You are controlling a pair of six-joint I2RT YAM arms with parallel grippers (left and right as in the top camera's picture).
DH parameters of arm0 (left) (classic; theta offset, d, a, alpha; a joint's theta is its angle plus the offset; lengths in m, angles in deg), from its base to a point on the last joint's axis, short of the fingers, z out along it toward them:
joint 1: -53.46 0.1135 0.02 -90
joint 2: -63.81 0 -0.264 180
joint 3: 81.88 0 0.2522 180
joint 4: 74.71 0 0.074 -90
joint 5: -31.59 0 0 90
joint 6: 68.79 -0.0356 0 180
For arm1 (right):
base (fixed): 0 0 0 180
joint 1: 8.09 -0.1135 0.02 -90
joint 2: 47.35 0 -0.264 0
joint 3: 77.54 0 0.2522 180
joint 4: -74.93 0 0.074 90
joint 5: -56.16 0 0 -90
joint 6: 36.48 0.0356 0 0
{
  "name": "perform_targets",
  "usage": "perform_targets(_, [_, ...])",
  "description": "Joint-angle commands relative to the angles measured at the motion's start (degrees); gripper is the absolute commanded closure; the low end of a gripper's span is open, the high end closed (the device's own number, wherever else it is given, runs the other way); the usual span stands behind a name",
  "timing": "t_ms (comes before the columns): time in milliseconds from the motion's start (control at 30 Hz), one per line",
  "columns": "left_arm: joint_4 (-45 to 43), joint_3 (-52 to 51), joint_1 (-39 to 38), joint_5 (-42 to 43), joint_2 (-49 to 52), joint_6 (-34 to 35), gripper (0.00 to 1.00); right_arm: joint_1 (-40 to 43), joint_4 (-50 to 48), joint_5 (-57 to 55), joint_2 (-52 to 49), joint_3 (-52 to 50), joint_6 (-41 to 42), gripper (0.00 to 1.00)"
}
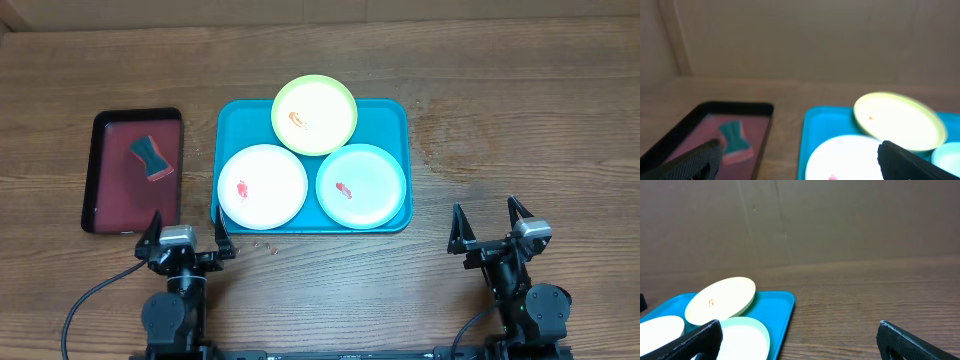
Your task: Clean dirty plates on tray and stack at the side
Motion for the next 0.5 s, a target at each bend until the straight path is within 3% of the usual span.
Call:
perform_targets(0, [-1.6, -0.2, -0.2, 7.2, -0.6, 3.8, 0.0, 0.2, -0.3, -0.5, 0.4, -0.6, -0.2, 0.0])
perform_targets(467, [-12.7, 0.5, -0.2, 14.3, -0.6, 5.8, 0.0, 0.2, -0.3, -0.5, 0.4, -0.6, -0.2, 0.0])
